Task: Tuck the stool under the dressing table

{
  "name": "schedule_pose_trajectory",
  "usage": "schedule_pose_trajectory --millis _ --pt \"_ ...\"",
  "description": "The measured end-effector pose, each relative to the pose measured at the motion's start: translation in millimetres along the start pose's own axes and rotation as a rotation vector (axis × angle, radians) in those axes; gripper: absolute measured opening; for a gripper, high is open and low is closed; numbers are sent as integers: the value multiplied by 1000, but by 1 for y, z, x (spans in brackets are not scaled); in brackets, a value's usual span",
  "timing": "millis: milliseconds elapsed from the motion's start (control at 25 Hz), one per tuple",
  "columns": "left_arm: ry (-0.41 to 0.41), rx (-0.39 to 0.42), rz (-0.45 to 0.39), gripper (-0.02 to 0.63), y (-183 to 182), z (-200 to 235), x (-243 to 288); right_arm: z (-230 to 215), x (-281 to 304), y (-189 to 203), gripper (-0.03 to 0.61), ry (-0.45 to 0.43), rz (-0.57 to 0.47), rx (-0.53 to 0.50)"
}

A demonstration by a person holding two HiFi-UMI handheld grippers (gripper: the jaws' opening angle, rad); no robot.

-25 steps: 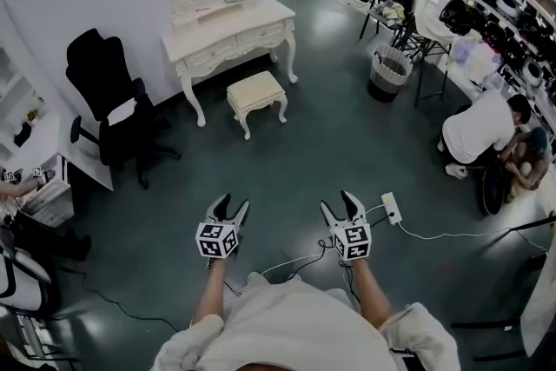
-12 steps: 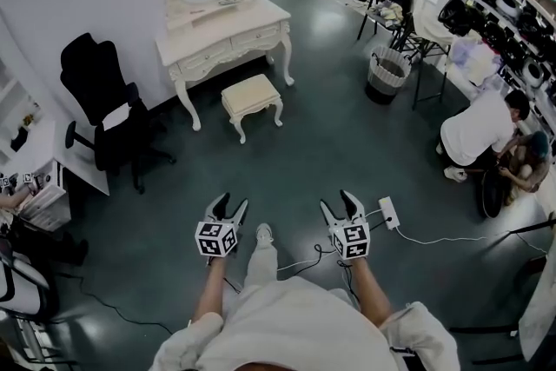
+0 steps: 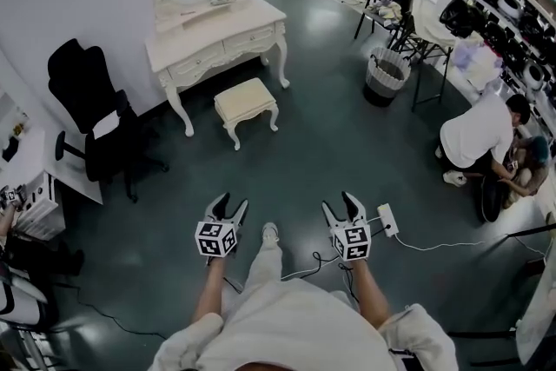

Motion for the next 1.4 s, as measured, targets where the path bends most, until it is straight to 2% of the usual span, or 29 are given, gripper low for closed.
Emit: schedule_pose_trajectory --millis 160,680,920,1200,1400 --pt "10 0 10 233 -6 25 39 -12 39 0 248 11 3 18" --pt "56 11 -2 233 -72 124 197 -59 210 -44 248 41 -1 -5" --pt "87 10 2 233 -90 167 262 -76 278 -56 248 63 4 -19" --pt "113 8 0 233 -103 200 310 -84 330 -63 248 77 14 -31" --pt "124 4 7 233 -103 212 330 -89 346 -60 247 91 26 -30"
Point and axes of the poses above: the fingertips, and each gripper's own axes: x forward along the fingers, z to its left, y out of its underside, the point moved 10 cm from there along -x, backward along the fingers, and after that the axes turned 9 degrees about -z, right-handed, at the moved point
